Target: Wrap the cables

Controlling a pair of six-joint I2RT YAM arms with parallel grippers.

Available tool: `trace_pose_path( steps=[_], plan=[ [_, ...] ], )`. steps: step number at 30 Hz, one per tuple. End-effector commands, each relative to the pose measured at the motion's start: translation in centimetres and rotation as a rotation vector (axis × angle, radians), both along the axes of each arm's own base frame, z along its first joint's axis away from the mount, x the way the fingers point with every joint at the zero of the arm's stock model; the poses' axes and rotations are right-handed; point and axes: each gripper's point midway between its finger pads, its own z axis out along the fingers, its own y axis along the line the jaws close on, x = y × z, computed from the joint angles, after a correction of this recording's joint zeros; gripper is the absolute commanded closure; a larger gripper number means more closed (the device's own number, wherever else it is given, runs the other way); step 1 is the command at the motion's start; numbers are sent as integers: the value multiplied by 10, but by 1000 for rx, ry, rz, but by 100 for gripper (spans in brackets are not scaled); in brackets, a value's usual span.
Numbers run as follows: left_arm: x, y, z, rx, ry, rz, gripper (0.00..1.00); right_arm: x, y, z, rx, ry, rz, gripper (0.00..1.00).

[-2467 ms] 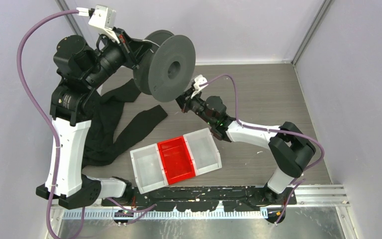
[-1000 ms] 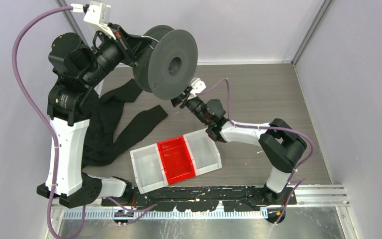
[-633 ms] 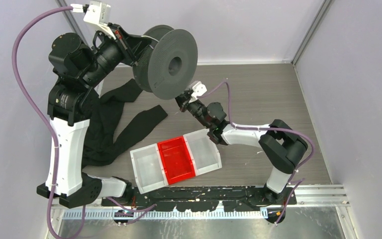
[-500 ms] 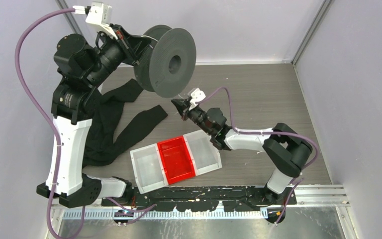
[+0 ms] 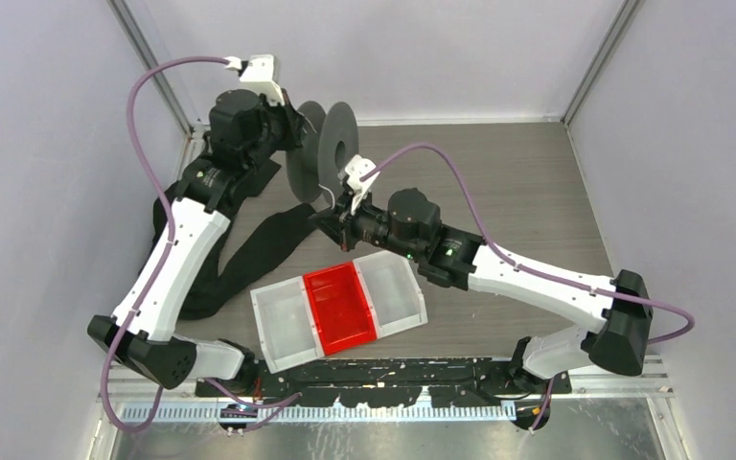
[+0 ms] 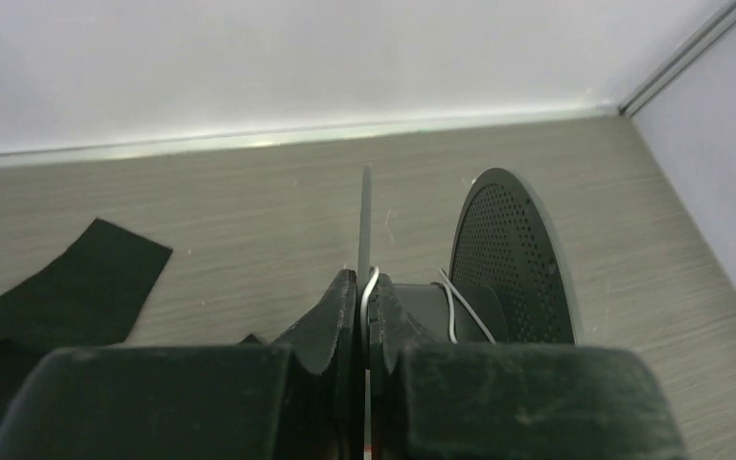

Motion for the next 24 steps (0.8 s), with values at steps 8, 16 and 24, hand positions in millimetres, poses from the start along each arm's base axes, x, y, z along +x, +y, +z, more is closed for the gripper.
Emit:
trace_pose_path(
  steps=[8,16,24],
  plan=[
    [-21,-23,3,145,-105,-218,100,-17,-37,35,-341,-63,108,100],
    [-58,-40,-31,293,-22,-483,100,7,-71,35,-496,-126,109,100],
    [-99,-49,-52,359,32,-703,100,42,-97,35,-498,-127,2,100]
  ],
)
